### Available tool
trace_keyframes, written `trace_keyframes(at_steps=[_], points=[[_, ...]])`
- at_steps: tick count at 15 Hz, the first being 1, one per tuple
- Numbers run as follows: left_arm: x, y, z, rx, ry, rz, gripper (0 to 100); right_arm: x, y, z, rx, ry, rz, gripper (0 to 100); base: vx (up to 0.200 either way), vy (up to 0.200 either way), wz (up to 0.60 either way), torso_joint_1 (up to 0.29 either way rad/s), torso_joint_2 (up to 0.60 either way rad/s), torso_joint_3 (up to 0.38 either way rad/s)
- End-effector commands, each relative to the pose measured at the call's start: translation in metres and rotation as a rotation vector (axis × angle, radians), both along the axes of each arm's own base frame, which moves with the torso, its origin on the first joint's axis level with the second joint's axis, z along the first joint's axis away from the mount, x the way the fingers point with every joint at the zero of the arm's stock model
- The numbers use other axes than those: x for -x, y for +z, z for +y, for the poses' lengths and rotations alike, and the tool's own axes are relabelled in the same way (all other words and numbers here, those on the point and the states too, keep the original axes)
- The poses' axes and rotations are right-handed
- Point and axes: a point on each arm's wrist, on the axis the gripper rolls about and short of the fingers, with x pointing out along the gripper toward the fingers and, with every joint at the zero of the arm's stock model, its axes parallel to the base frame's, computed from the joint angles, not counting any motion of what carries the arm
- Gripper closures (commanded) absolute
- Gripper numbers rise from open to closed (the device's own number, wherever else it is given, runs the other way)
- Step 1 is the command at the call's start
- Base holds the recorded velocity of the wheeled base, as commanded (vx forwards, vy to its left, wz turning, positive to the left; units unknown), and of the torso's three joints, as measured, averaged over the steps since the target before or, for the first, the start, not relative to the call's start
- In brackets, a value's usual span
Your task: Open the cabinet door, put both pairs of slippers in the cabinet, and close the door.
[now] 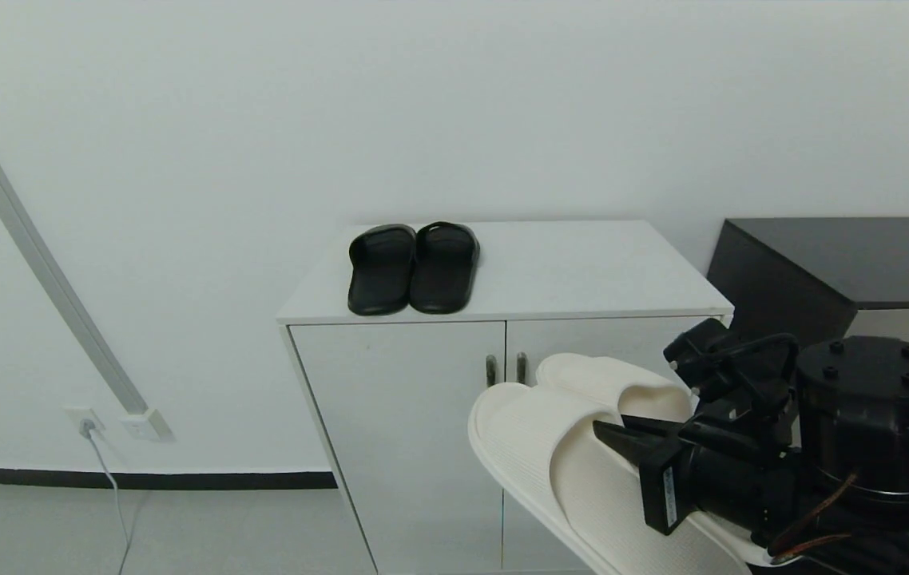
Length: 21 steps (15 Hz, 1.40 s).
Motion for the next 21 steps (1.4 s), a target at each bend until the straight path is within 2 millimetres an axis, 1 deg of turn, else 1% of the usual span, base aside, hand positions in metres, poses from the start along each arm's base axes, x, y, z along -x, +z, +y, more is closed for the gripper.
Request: trace_keyframes(at_steps=[1, 12, 16, 21], points=[[0.0, 0.0, 0.0, 0.001, 0.002, 0.0, 0, 0.0004, -0.0017, 0.0, 0.004, 0.003, 0.004, 100, 0.0, 0.0, 0.0, -0.207, 0.53, 0.325], [0.0, 0.0, 0.0, 0.001, 0.0, 0.0, 0, 0.0006, -0.005, -0.0001, 0.015, 0.005, 0.013, 100, 0.0, 0.0, 0.0, -0.164, 0.49, 0.323], [0.0, 0.0, 0.0, -0.004, -0.001, 0.0, 0, 0.0007, -0.0071, -0.0002, 0.022, 0.007, 0.019, 100, 0.0, 0.0, 0.0, -0.106, 0.46, 0.353], [0.0, 0.0, -0.0001, -0.005, -0.003, 0.0, 0, -0.0001, -0.0106, 0.0006, 0.035, 0.005, 0.024, 100, 0.0, 0.0, 0.0, -0.047, 0.44, 0.387]])
